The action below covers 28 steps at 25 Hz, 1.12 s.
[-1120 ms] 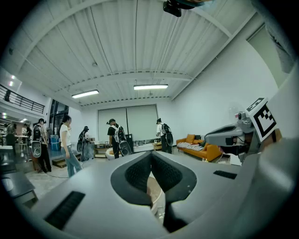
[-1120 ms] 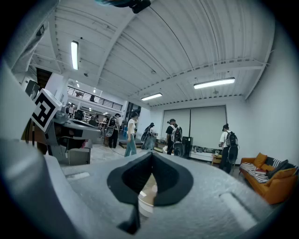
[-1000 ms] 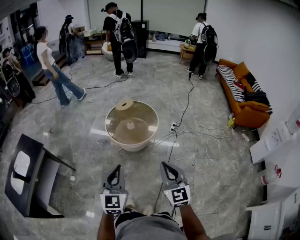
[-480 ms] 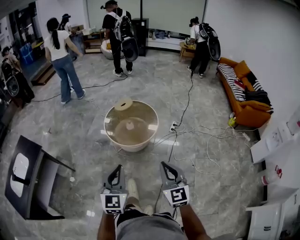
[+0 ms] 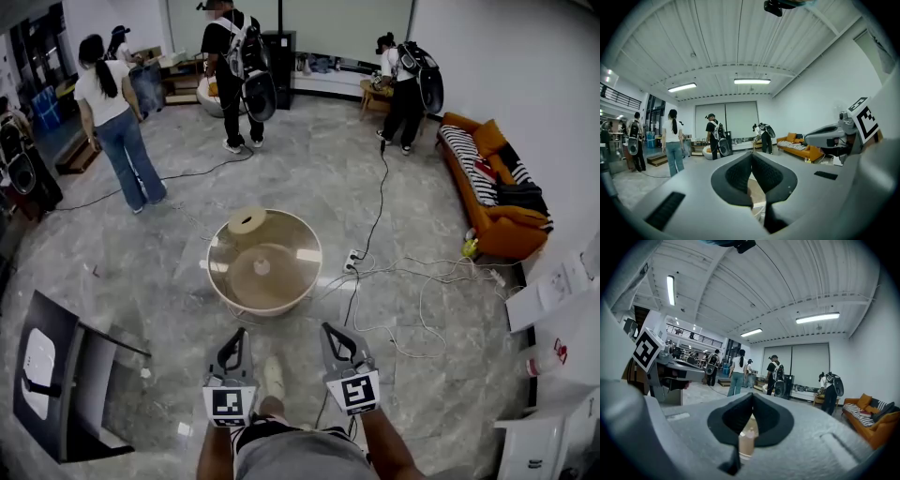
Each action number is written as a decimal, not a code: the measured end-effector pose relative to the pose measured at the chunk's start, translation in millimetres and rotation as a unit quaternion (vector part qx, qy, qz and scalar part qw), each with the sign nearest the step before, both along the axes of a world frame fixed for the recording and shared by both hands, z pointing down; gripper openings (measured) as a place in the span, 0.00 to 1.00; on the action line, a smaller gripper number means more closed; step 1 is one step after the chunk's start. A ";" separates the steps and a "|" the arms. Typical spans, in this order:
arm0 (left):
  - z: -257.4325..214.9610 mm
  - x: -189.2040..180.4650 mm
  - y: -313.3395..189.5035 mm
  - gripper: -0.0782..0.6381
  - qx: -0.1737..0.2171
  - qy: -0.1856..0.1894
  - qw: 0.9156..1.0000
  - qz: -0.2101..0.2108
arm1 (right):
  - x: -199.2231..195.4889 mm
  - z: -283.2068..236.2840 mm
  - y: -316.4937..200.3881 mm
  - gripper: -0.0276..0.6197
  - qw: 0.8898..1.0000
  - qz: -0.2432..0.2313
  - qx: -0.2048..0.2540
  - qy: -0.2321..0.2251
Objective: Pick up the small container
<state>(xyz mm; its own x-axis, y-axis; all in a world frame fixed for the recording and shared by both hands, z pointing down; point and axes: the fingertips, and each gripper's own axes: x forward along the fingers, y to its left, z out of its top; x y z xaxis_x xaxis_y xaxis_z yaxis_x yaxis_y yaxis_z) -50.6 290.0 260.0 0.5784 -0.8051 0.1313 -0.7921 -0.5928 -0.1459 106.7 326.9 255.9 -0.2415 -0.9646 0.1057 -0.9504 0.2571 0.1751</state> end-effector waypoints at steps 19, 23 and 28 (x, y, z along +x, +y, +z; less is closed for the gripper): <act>37.5 -12.7 -266.1 0.13 -0.045 0.007 0.999 0.005 | -26.3 32.7 -270.1 0.04 0.999 -0.011 -0.051 -0.001; 50.6 -18.5 -305.4 0.13 -0.049 0.007 0.999 0.006 | -33.4 46.3 -313.3 0.04 0.998 -0.013 -0.057 -0.001; 73.1 -23.8 -344.8 0.13 -0.056 0.007 0.998 0.003 | -37.8 68.4 -357.5 0.04 0.998 -0.018 -0.061 0.000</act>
